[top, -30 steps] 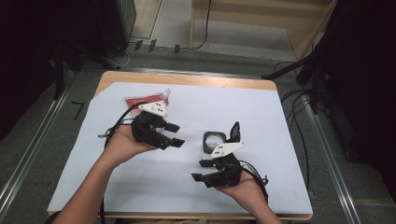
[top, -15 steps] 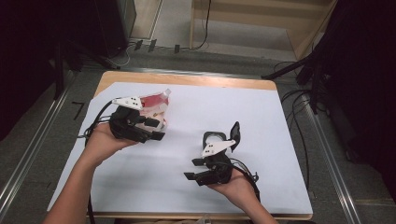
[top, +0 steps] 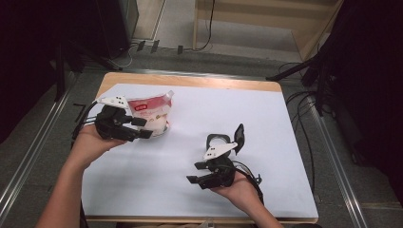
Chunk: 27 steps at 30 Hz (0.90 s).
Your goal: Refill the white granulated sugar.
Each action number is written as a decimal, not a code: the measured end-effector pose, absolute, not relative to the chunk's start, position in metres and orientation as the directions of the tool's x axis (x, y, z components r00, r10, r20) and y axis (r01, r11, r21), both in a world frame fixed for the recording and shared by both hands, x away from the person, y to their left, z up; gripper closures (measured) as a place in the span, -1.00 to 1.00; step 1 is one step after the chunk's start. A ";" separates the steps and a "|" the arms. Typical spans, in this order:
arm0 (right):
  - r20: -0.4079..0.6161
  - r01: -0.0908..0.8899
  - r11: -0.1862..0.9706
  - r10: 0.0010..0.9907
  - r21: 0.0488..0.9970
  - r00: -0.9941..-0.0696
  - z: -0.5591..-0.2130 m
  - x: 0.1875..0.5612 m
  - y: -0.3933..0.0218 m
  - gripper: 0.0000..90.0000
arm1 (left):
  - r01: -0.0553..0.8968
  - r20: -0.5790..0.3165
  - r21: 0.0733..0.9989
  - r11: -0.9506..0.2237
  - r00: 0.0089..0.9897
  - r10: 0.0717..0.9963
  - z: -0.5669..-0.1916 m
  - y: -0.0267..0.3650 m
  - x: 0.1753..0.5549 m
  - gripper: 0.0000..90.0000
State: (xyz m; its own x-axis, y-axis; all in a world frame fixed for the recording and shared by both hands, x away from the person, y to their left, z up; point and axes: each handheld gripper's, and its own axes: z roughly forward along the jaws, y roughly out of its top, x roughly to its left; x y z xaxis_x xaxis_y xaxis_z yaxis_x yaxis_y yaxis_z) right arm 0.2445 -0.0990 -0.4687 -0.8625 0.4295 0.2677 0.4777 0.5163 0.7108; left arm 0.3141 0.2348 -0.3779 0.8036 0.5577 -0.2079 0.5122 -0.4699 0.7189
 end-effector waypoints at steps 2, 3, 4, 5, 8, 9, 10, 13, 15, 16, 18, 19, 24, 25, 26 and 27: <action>0.269 0.478 0.518 0.428 0.710 -0.863 -0.469 0.245 -0.099 -0.01 | 0.520 -0.212 0.717 -0.463 0.797 0.566 -0.378 0.241 0.314 -0.04; 0.267 0.477 0.519 0.428 0.709 -0.863 -0.469 0.245 -0.099 -0.01 | 0.526 -0.215 0.715 -0.461 0.792 0.571 -0.378 0.244 0.315 -0.03; 0.268 0.477 0.520 0.428 0.709 -0.863 -0.469 0.245 -0.099 -0.01 | 0.531 -0.216 0.716 -0.453 0.786 0.580 -0.378 0.247 0.314 -0.03; 0.268 0.478 0.519 0.428 0.709 -0.863 -0.469 0.245 -0.100 0.00 | 0.536 -0.219 0.716 -0.446 0.780 0.586 -0.377 0.250 0.314 -0.03; 0.266 0.476 0.517 0.428 0.711 -0.864 -0.469 0.246 -0.100 0.00 | 0.556 -0.220 0.708 -0.436 0.760 0.612 -0.377 0.261 0.315 -0.03; 0.266 0.476 0.517 0.428 0.711 -0.864 -0.469 0.246 -0.100 0.00 | 0.556 -0.220 0.708 -0.436 0.760 0.612 -0.377 0.261 0.315 -0.03; 0.267 0.476 0.517 0.428 0.711 -0.863 -0.469 0.245 -0.100 0.00 | 0.567 -0.227 0.705 -0.426 0.749 0.622 -0.378 0.263 0.315 -0.03; 0.266 0.475 0.521 0.426 0.709 -0.865 -0.470 0.245 -0.100 0.00 | 0.584 -0.227 0.695 -0.419 0.732 0.643 -0.379 0.270 0.317 -0.03; 0.265 0.475 0.523 0.426 0.708 -0.865 -0.470 0.245 -0.100 0.00 | 0.593 -0.226 0.691 -0.414 0.720 0.656 -0.381 0.276 0.319 -0.03; 0.266 0.476 0.524 0.426 0.707 -0.864 -0.470 0.245 -0.100 0.00 | 0.596 -0.220 0.691 -0.409 0.713 0.666 -0.383 0.278 0.320 -0.03; 0.266 0.477 0.524 0.428 0.706 -0.864 -0.470 0.245 -0.100 0.00 | 0.597 -0.215 0.694 -0.402 0.705 0.676 -0.386 0.282 0.323 -0.03; 0.266 0.477 0.524 0.428 0.706 -0.864 -0.470 0.245 -0.100 0.00 | 0.603 -0.223 0.694 -0.393 0.699 0.680 -0.387 0.283 0.325 -0.03; 0.266 0.479 0.523 0.431 0.705 -0.862 -0.471 0.244 -0.101 0.00 | 0.600 -0.226 0.704 -0.379 0.696 0.682 -0.390 0.280 0.334 -0.06; 0.266 0.482 0.524 0.434 0.702 -0.861 -0.471 0.243 -0.101 0.00 | 0.598 -0.229 0.710 -0.372 0.696 0.680 -0.391 0.277 0.338 -0.06; 0.266 0.482 0.524 0.434 0.702 -0.861 -0.471 0.243 -0.101 0.00 | 0.598 -0.229 0.710 -0.372 0.696 0.680 -0.391 0.277 0.338 -0.06; 0.265 0.483 0.524 0.437 0.701 -0.860 -0.472 0.243 -0.101 0.00 | 0.596 -0.224 0.714 -0.367 0.691 0.687 -0.391 0.275 0.340 -0.06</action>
